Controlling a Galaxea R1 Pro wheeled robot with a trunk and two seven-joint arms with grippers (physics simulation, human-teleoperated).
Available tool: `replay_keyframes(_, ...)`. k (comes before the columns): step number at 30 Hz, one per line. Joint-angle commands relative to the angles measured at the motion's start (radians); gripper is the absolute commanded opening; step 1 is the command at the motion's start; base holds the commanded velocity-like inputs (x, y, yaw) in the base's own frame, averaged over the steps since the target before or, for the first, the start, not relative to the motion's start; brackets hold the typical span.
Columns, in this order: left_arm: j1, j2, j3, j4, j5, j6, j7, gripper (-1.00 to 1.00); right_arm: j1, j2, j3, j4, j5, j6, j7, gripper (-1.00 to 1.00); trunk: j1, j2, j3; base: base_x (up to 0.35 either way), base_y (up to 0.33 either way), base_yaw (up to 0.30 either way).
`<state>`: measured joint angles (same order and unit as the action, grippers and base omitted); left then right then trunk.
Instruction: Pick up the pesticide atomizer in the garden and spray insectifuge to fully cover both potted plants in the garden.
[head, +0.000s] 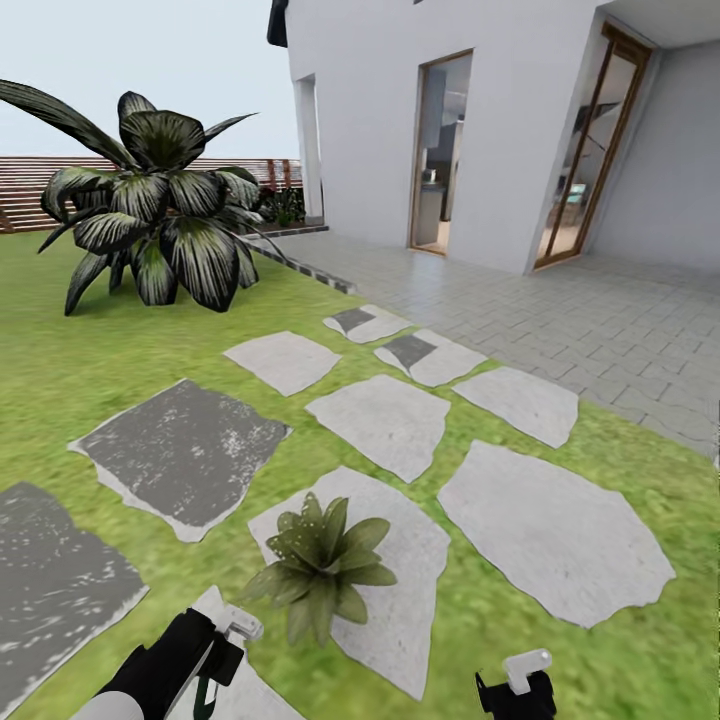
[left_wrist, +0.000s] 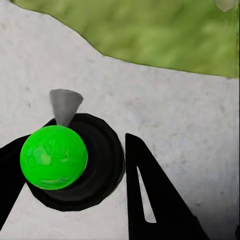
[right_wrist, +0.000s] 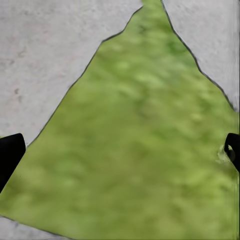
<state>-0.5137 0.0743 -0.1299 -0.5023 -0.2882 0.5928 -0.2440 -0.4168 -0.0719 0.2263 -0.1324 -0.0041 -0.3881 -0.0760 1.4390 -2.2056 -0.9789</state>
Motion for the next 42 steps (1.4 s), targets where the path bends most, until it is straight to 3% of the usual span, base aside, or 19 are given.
replay_keyframes(1, 0.0, 0.001, -0.004, -0.002, -0.011, 0.004, -0.008, -1.0, 0.0, 0.0, 0.008, 0.0, 0.0, -0.001, -0.007, 1.0, 0.0, 0.0, -0.001, 0.101, -0.257, 0.005)
replay_keyframes(26, 0.0, 0.002, -0.005, 0.001, -0.016, 0.006, -0.009, -1.0, 0.0, 0.0, 0.008, 0.0, -0.001, -0.001, -0.007, 1.0, 0.0, 0.0, -0.001, 0.021, -0.262, 0.249)
replay_keyframes(37, 0.0, 0.0, -0.005, 0.005, -0.011, 0.005, -0.009, -1.0, 0.0, 0.0, 0.008, 0.0, -0.001, -0.001, -0.007, 1.0, 0.0, 0.0, -0.001, 0.0, -0.028, 0.273)
replay_keyframes(42, 0.0, -0.019, -0.006, 0.01, -0.017, 0.005, -0.009, -1.0, 0.0, -0.001, 0.008, 0.0, 0.001, -0.001, -0.007, 1.0, 0.0, 0.0, -0.001, 0.0, -0.116, 0.046)
